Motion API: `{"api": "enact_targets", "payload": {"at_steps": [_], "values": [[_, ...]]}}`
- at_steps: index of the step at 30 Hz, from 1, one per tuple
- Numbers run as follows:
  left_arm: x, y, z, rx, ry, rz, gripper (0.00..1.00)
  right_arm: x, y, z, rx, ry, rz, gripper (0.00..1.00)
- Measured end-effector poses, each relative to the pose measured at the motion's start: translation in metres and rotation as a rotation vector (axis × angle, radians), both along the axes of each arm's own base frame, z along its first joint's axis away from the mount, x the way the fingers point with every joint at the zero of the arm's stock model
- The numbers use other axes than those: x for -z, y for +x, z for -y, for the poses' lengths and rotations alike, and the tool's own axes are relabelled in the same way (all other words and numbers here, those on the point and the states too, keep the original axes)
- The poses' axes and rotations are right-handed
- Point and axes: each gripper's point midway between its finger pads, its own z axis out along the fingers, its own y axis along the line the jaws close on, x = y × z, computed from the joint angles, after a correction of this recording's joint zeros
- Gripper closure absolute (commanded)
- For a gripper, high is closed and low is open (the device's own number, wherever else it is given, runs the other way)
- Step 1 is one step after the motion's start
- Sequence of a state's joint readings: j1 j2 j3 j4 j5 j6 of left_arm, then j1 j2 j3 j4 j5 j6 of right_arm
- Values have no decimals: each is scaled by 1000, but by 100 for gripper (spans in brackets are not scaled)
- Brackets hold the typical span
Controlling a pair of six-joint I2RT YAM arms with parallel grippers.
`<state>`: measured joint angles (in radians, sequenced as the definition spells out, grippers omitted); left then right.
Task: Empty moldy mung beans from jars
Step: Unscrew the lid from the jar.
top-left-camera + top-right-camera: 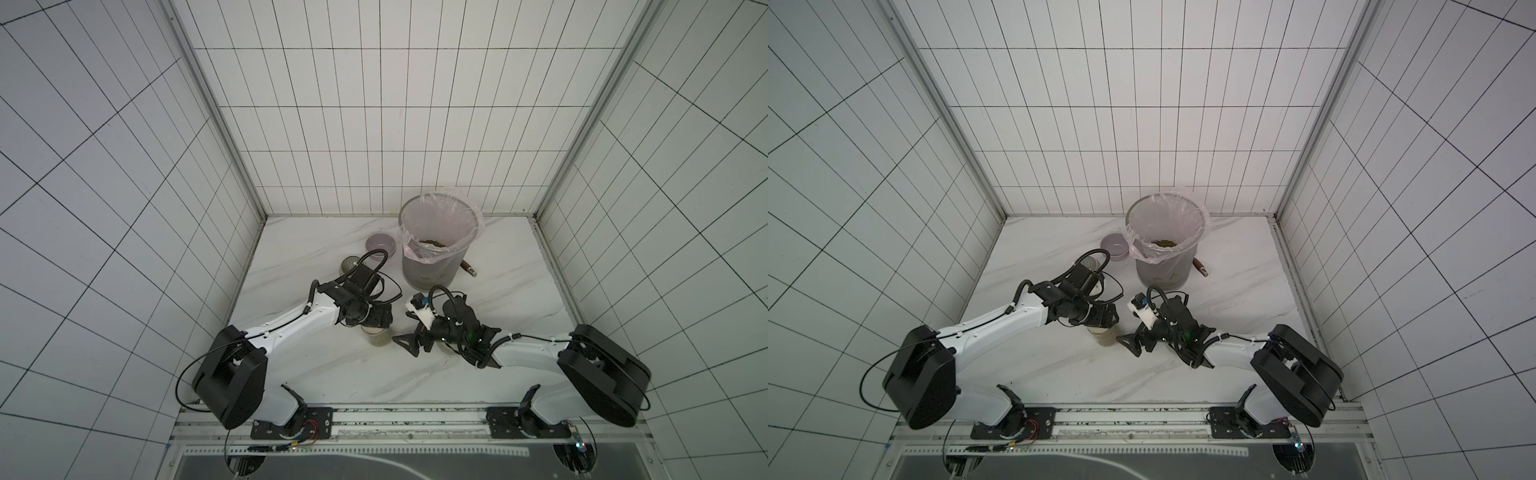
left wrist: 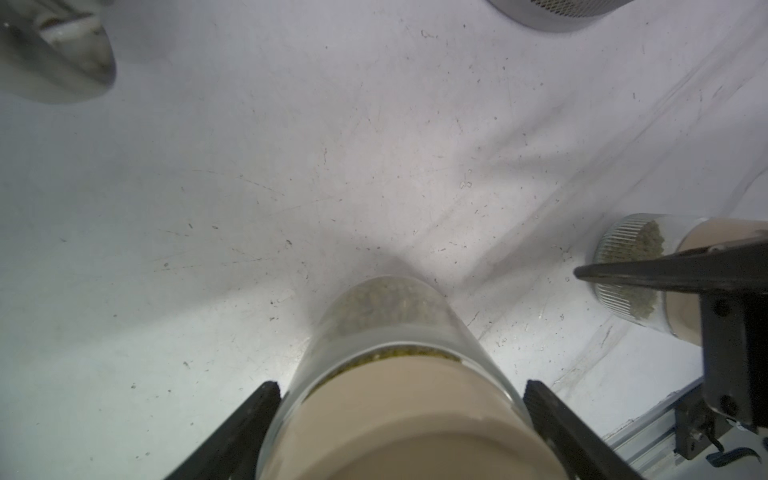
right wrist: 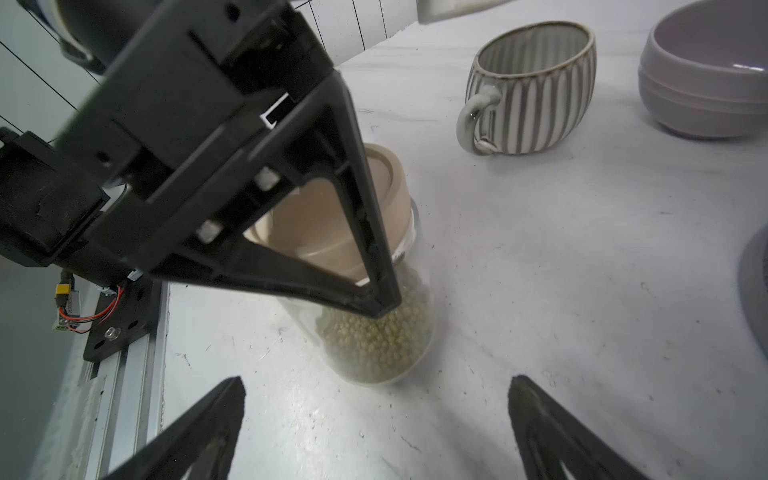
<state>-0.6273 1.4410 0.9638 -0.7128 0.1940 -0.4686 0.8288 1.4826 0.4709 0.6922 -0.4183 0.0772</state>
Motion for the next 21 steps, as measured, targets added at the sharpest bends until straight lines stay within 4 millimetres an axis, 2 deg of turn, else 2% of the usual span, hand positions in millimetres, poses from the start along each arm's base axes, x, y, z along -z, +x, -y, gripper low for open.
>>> {"api": "enact_targets", "payload": {"at_steps": [9, 16, 21], "values": [[-1, 3, 5, -45, -103, -42, 24, 27, -3, -22, -56, 14, 62, 0], [-1, 5, -1, -87, -185, -72, 25, 30, -2, -32, -61, 34, 127, 0], [-1, 1, 3, -73, -218, -91, 24, 23, 2, -38, -60, 53, 168, 0]]}}
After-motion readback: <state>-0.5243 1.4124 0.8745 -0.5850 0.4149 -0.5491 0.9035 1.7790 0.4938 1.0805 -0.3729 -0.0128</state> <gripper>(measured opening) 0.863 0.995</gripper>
